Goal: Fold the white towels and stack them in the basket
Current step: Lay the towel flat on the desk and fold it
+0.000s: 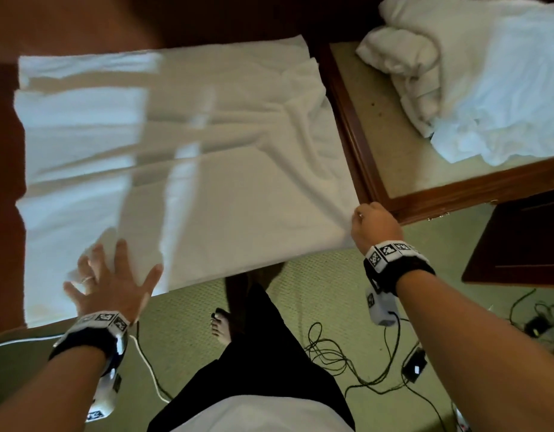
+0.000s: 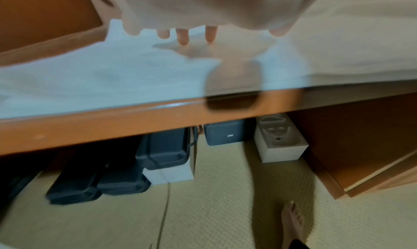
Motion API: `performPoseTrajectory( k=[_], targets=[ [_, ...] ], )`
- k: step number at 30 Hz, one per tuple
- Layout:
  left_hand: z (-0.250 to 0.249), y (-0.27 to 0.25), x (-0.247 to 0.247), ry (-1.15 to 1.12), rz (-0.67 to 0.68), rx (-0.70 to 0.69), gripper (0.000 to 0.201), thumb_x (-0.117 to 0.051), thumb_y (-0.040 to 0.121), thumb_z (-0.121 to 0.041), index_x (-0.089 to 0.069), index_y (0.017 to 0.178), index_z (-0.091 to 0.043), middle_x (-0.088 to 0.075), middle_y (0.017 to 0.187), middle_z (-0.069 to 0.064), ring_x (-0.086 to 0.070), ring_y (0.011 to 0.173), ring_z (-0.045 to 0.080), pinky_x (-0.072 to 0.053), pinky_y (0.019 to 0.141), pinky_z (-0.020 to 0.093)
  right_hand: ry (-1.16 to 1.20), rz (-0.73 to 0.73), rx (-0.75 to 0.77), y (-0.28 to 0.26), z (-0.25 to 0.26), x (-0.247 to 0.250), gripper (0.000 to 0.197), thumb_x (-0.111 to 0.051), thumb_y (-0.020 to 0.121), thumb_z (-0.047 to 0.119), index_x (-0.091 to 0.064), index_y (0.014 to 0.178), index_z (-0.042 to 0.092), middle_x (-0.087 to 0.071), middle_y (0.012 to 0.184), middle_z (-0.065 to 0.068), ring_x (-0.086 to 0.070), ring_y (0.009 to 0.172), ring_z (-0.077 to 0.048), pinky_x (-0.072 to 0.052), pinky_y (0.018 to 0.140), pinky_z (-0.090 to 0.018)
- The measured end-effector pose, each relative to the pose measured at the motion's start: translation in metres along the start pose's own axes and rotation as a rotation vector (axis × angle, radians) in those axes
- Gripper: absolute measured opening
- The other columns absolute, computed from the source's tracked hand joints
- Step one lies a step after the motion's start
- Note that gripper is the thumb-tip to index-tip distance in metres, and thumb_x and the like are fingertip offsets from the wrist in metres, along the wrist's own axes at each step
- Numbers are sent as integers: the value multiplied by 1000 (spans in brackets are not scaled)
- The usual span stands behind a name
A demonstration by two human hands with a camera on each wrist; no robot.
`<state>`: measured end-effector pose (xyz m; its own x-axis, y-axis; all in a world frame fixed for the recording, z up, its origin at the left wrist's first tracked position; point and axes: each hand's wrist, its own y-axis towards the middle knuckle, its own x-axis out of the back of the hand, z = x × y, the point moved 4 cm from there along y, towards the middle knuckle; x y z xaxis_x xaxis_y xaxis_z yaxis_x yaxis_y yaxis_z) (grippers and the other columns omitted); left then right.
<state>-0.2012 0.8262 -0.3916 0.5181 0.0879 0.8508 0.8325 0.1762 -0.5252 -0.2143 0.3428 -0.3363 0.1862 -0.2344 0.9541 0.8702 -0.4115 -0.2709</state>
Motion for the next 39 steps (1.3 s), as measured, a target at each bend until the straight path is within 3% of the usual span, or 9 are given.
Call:
performPoseTrajectory(
  k=[3, 6, 10, 16, 21, 23, 26, 31, 39],
  targets=[
    [-19, 4, 16, 24, -138, -77, 84, -38, 89, -73, -30, 150, -17, -28, 154, 24, -26, 143, 45, -18, 116, 65, 55, 4, -44, 31, 14, 9, 23, -46, 98, 21, -64, 102, 5, -60, 108, -20, -58, 100, -40, -46, 77, -41],
    [-55, 15, 20, -31, -215, -270, 75, -35, 93, -70, -42, 141, -13, -39, 145, 23, -34, 136, 45, -27, 111, 66, 63, 18, -22, 67, 30, 21, 23, -46, 97, 22, -66, 99, 9, -66, 103, -19, -62, 97, -39, -49, 78, -39],
    [-102, 31, 14, -30, -197, -391, 84, -27, 88, -71, -36, 149, -14, -34, 153, 21, -29, 140, 45, -27, 114, 62, 120, 95, -7, 114, 60, 30, 22, -47, 97, 19, -67, 106, 13, -66, 105, -16, -61, 97, -37, -48, 80, -37],
    [-120, 38, -6, -50, -211, -318, 83, -16, 92, -72, -15, 160, -24, -10, 166, 15, -7, 152, 40, -7, 120, 62, 109, 120, 17, 177, 99, 26, 25, -47, 98, 17, -67, 108, 8, -66, 110, -17, -61, 99, -37, -41, 73, -31],
    [-120, 38, -10, -45, -231, -293, 80, -24, 92, -69, -20, 159, -24, -13, 165, 14, -9, 152, 39, -9, 119, 62, 194, 279, -87, 220, 107, 21, 52, -49, 94, 53, -54, 125, 11, -61, 124, -12, -60, 110, -36, -45, 89, -37],
    [-120, 39, -11, -43, -222, -284, 81, -24, 91, -69, -21, 159, -25, -14, 165, 14, -9, 152, 38, -9, 120, 61, 180, 326, -50, 226, 111, 18, 56, -58, 93, 47, -47, 133, 10, -57, 124, -10, -58, 115, -34, -43, 92, -36],
    [-120, 40, -12, -54, -214, -278, 82, -24, 90, -71, -22, 158, -26, -15, 165, 13, -8, 153, 37, -6, 121, 57, 91, 275, 98, 227, 119, 16, 48, -63, 93, 38, -48, 130, 11, -55, 119, -10, -57, 104, -31, -41, 84, -32],
    [-121, 39, -10, -63, -206, -269, 82, -27, 89, -70, -27, 157, -24, -17, 165, 14, -10, 152, 38, -7, 121, 58, 115, 156, 130, 232, 113, 21, 4, -62, 91, 25, -63, 93, 21, -60, 97, -7, -60, 84, -29, -41, 73, -28],
    [-120, 38, -9, -76, -212, -263, 83, -26, 89, -70, -25, 158, -25, -15, 165, 13, -8, 152, 37, -6, 121, 57, 40, -185, -50, 227, 69, 65, 15, -51, 95, 19, -60, 105, 16, -57, 91, -15, -53, 84, -37, -49, 76, -40]
  ],
)
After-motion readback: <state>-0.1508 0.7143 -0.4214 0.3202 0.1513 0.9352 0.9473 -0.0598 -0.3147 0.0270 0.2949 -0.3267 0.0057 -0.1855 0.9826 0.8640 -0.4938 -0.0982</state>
